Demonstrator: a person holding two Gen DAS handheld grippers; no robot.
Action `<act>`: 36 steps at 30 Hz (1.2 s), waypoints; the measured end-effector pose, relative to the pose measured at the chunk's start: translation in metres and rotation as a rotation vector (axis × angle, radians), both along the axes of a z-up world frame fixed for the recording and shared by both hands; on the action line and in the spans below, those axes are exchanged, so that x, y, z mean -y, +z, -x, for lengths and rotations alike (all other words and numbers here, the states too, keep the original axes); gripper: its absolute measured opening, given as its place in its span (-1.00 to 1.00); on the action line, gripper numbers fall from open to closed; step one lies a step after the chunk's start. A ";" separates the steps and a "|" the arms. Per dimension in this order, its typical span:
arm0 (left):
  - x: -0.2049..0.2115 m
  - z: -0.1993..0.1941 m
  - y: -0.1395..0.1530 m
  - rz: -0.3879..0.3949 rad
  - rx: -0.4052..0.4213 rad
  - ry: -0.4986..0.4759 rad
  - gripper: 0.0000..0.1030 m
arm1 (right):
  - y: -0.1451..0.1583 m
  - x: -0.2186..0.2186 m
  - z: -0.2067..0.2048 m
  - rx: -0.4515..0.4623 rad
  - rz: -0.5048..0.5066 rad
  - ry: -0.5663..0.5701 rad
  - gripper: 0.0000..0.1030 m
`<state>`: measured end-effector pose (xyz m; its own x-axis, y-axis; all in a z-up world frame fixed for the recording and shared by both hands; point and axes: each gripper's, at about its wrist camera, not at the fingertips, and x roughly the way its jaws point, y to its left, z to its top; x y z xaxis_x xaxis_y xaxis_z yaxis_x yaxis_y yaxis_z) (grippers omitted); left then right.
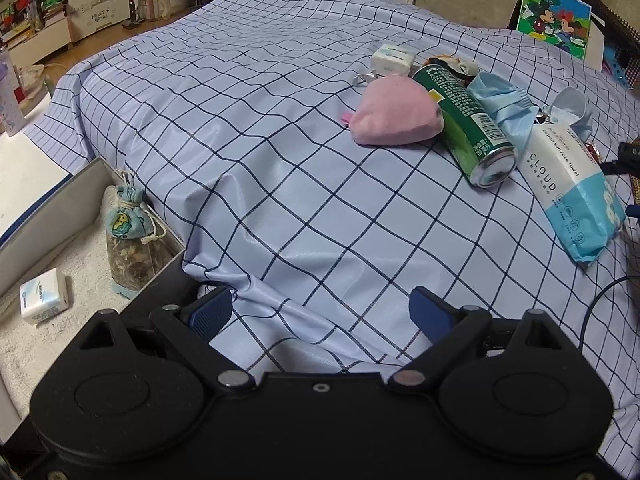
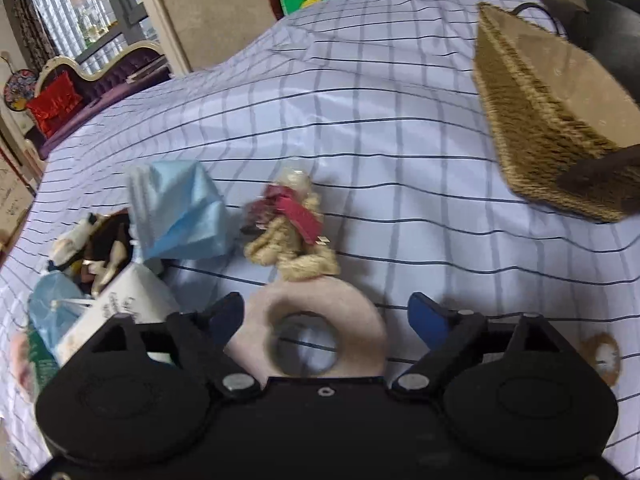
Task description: Organize soft objects
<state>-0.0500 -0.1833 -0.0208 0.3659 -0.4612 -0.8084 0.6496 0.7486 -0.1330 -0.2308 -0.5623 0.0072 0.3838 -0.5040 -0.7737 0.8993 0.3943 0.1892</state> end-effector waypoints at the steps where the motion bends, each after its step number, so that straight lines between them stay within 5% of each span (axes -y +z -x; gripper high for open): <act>1: 0.000 0.000 -0.001 -0.001 -0.002 0.002 0.79 | 0.000 0.001 -0.004 0.008 -0.008 0.005 0.96; 8: -0.003 0.000 -0.003 0.002 -0.007 0.008 0.79 | -0.013 0.010 -0.029 -0.096 -0.042 -0.022 0.99; 17: 0.001 0.003 -0.007 -0.018 -0.006 -0.003 0.79 | -0.015 0.001 -0.025 -0.118 -0.034 0.064 0.99; 28: 0.003 0.004 -0.008 -0.024 -0.007 -0.007 0.79 | -0.022 0.015 -0.026 -0.068 -0.115 0.077 0.99; 32: 0.003 0.004 -0.008 -0.024 -0.008 -0.007 0.79 | -0.021 0.017 -0.026 -0.061 -0.140 0.085 0.75; 36: 0.004 0.005 -0.008 -0.027 -0.010 -0.008 0.79 | -0.016 0.025 -0.004 -0.027 -0.182 0.029 0.71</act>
<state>-0.0549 -0.1875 -0.0289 0.3536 -0.4420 -0.8244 0.6546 0.7465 -0.1194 -0.2264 -0.5872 -0.0092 0.3743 -0.3440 -0.8612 0.8937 0.3817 0.2360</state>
